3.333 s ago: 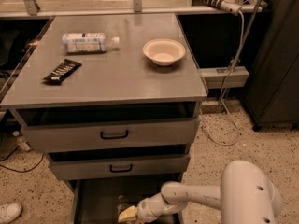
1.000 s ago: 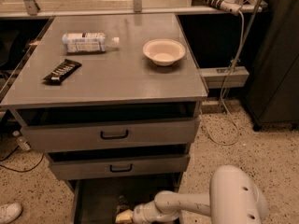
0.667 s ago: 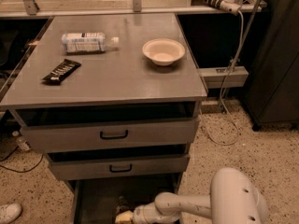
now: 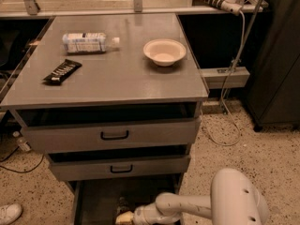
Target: Place water bottle into bottom drawer
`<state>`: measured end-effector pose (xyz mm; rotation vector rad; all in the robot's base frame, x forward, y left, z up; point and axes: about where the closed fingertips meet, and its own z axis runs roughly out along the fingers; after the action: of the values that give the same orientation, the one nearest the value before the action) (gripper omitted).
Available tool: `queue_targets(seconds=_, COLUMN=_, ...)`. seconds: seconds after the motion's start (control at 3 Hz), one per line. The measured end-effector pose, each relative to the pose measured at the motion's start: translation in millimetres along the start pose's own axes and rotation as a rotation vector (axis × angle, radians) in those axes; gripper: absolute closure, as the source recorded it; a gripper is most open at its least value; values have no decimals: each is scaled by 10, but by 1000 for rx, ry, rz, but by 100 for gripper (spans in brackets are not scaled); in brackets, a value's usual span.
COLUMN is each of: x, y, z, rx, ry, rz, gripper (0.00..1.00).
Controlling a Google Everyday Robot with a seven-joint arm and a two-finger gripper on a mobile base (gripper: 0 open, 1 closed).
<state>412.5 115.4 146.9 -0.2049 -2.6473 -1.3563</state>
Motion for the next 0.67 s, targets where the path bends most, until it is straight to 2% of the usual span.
queue_targets(seconds=0.67, x=0, y=0, z=0, rx=0, ry=0, rz=0, gripper=12)
